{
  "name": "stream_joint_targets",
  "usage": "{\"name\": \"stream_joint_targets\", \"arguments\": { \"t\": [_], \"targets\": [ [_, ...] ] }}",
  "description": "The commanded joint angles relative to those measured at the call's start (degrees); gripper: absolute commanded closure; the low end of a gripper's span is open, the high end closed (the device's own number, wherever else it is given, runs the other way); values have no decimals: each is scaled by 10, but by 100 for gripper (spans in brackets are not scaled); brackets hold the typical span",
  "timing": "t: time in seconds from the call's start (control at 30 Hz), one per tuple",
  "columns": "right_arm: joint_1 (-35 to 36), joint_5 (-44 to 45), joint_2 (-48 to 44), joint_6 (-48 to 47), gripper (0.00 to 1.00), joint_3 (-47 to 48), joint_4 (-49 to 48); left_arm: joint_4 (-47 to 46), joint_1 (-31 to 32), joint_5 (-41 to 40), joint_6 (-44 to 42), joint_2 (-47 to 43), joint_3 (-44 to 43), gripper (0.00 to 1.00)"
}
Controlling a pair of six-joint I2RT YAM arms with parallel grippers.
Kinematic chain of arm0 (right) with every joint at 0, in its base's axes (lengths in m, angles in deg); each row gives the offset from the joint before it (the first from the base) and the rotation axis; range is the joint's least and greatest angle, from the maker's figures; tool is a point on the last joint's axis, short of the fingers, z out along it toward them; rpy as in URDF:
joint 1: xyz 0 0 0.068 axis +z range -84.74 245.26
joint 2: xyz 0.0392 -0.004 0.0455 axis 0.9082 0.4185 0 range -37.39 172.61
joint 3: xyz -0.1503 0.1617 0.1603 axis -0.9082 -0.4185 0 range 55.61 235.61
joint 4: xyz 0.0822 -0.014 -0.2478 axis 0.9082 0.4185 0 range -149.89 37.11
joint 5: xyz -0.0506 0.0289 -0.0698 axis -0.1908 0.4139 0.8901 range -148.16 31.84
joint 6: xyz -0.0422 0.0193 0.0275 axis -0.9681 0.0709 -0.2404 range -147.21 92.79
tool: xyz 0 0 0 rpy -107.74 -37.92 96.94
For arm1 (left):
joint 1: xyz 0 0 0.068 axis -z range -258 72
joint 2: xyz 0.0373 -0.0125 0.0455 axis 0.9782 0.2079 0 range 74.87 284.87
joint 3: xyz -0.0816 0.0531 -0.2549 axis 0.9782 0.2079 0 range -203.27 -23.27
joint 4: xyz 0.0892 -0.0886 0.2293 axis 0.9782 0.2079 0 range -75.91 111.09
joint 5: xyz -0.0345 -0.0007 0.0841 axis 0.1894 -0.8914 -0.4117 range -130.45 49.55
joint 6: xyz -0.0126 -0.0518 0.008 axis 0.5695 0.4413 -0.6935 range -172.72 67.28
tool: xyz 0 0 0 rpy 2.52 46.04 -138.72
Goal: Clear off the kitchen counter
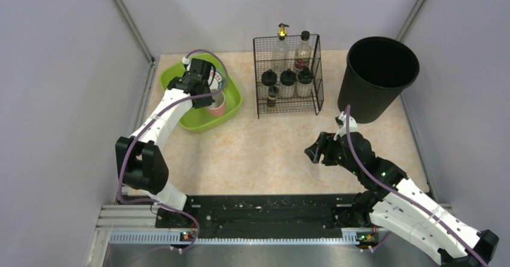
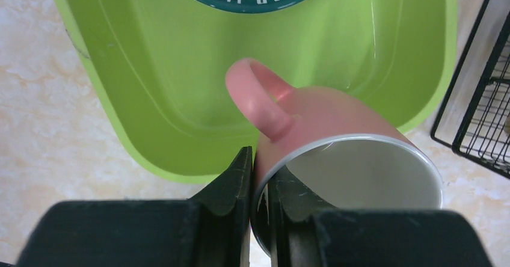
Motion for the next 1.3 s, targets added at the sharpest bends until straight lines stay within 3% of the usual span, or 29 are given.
{"name": "stream_joint_targets", "arguments": {
  "t": [0.0,0.37,0.7,1.27],
  "targets": [
    [5,-7,2,-13,36,-4,-25,-67,-20,27,14,12,-45,100],
    [5,-13,8,-26,36,-14,-37,-86,-36,76,-26,76,-84,100],
    [5,-29,10,-30,36,-33,-56,-84,-37,69,-80,121,-116,100],
    [5,-54,7,-17,36,-67,-80,-68,-37,85,-67,202,-150,100]
  ]
}}
